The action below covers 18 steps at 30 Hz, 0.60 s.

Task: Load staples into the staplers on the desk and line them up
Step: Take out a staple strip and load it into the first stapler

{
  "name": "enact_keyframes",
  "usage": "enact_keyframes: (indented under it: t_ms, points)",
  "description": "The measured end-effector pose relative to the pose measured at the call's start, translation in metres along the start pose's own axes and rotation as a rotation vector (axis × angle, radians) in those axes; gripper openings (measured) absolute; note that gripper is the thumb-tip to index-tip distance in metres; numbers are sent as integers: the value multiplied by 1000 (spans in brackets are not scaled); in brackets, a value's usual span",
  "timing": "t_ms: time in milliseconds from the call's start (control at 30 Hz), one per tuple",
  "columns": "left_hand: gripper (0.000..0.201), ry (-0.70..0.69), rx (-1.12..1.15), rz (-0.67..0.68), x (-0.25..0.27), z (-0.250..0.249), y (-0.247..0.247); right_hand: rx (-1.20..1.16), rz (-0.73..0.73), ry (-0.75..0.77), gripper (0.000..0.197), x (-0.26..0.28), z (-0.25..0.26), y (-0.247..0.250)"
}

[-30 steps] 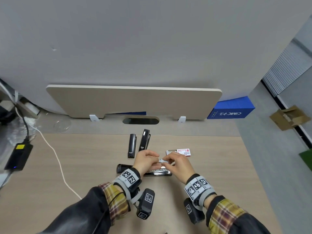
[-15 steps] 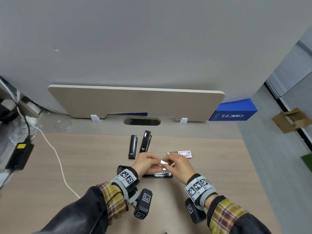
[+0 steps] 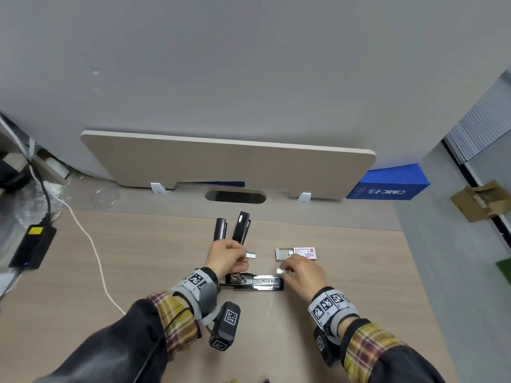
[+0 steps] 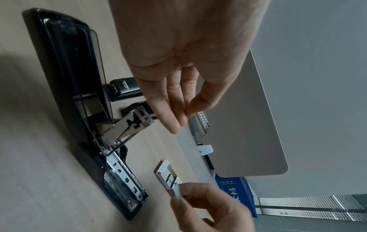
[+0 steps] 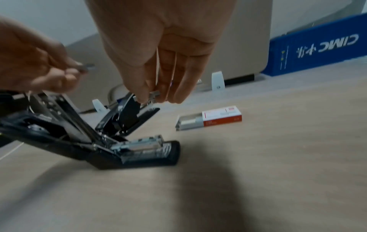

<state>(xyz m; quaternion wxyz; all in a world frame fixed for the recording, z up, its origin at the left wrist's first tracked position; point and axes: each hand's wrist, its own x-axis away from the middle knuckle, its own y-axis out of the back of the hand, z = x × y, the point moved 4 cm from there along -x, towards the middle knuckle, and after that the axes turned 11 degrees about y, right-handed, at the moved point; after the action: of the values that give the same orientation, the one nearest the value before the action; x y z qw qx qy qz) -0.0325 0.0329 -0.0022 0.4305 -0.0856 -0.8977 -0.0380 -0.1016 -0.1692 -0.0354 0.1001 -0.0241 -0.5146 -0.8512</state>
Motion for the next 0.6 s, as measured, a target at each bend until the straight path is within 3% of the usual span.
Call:
enact_keyframes:
  t_ms: [167,600]
  points:
    - [9,3,-17,-1,-6,9,-2,76,94,51,15,-7,2,-39]
    - [13,10,-13,1,-17,9,-8,130,36,141,11,-8,-4,-56]
